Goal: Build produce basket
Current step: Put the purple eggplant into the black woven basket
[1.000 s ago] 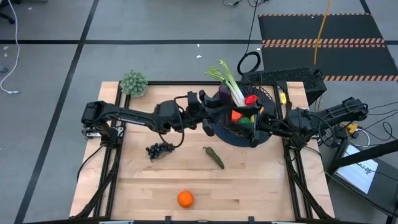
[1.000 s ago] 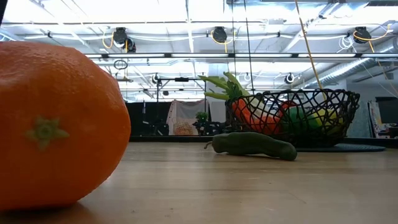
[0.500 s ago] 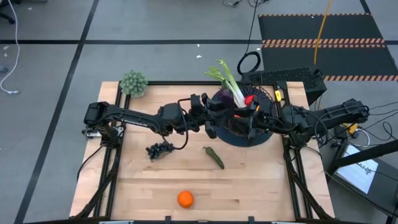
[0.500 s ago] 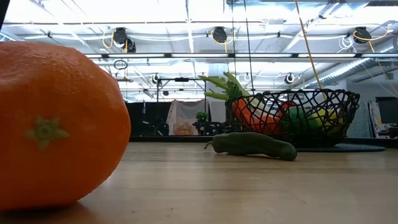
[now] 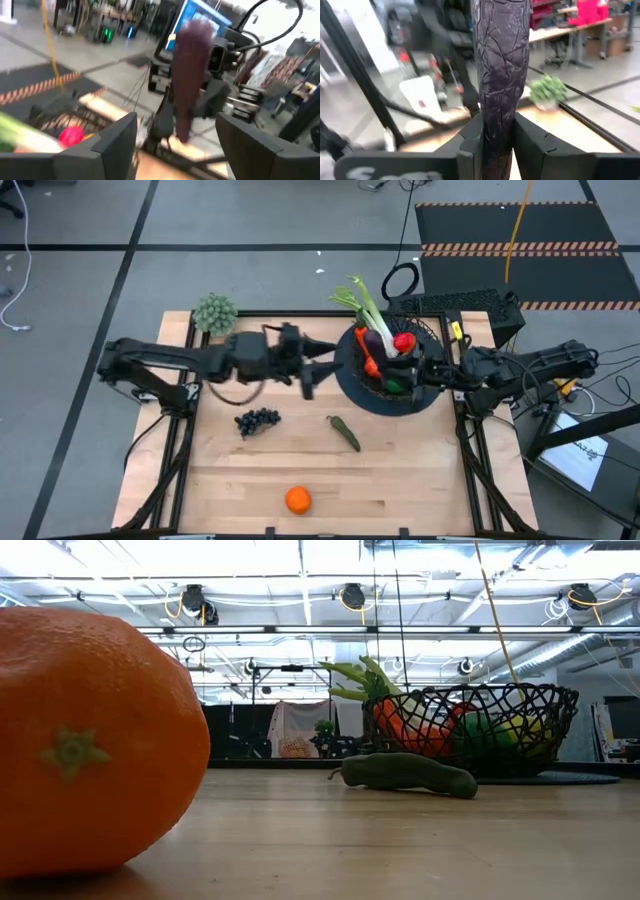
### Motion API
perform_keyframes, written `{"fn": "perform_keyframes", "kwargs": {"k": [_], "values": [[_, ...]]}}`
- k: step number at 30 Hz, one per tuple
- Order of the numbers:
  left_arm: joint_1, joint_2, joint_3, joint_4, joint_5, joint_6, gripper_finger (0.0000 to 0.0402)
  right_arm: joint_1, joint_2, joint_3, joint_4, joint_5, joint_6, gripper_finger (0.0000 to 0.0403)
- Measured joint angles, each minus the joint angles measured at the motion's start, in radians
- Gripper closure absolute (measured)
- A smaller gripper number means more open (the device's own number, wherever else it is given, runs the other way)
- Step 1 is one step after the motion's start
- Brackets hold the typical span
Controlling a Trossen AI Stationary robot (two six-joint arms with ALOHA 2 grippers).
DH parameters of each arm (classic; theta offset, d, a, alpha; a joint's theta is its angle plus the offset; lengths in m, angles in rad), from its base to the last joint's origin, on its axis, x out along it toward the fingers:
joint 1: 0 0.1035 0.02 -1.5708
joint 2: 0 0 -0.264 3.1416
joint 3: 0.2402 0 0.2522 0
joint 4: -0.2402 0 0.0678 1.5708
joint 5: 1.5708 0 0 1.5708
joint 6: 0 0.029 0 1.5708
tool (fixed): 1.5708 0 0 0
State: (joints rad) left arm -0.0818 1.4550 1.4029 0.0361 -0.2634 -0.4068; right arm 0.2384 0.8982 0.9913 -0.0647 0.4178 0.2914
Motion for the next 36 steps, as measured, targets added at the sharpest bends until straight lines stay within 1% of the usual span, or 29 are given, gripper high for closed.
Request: {"fn": "perform_keyframes", "kwargs": {"k": [2, 5, 8, 11, 17, 21, 24, 26, 30, 32, 36], "values": [[0.004, -0.057, 0.000, -0.122, 0.000, -0.042, 0.0121, -0.012, -0.012, 0.000, -0.084, 0.003, -0.018, 0.0325], [0.013, -0.122, 0.000, -0.287, -0.011, -0.111, 0.0119, -0.049, -0.013, 0.000, -0.221, 0.003, -0.046, 0.0326], [0.025, -0.162, 0.000, -0.412, -0.020, -0.145, 0.0129, -0.097, 0.001, -0.004, -0.316, 0.003, -0.083, 0.0326], [0.040, -0.181, 0.000, -0.474, -0.020, -0.153, 0.0148, -0.152, 0.012, -0.048, -0.323, 0.001, -0.094, 0.0325], [0.048, -0.180, 0.000, -0.514, -0.018, -0.153, 0.0189, -0.270, 0.030, -0.175, -0.251, -0.015, -0.021, 0.0324], [0.047, -0.165, 0.000, -0.523, -0.007, -0.151, 0.0214, -0.341, 0.033, -0.258, -0.213, -0.059, 0.043, 0.0324], [0.047, -0.165, -0.001, -0.522, 0.011, -0.149, 0.0229, -0.388, 0.034, -0.323, -0.149, -0.095, 0.089, 0.0324], [0.047, -0.165, 0.000, -0.523, 0.022, -0.148, 0.0237, -0.417, 0.033, -0.360, -0.103, -0.138, 0.145, 0.0324], [0.047, -0.160, -0.001, -0.539, 0.061, -0.141, 0.0251, -0.458, 0.033, -0.405, -0.059, -0.213, 0.277, 0.0323], [0.047, -0.162, -0.001, -0.539, 0.075, -0.141, 0.0256, -0.466, 0.033, -0.413, -0.059, -0.216, 0.323, 0.0323], [0.047, -0.161, -0.001, -0.544, 0.090, -0.135, 0.0264, -0.486, 0.034, -0.414, -0.060, -0.242, 0.350, 0.0323]]}}
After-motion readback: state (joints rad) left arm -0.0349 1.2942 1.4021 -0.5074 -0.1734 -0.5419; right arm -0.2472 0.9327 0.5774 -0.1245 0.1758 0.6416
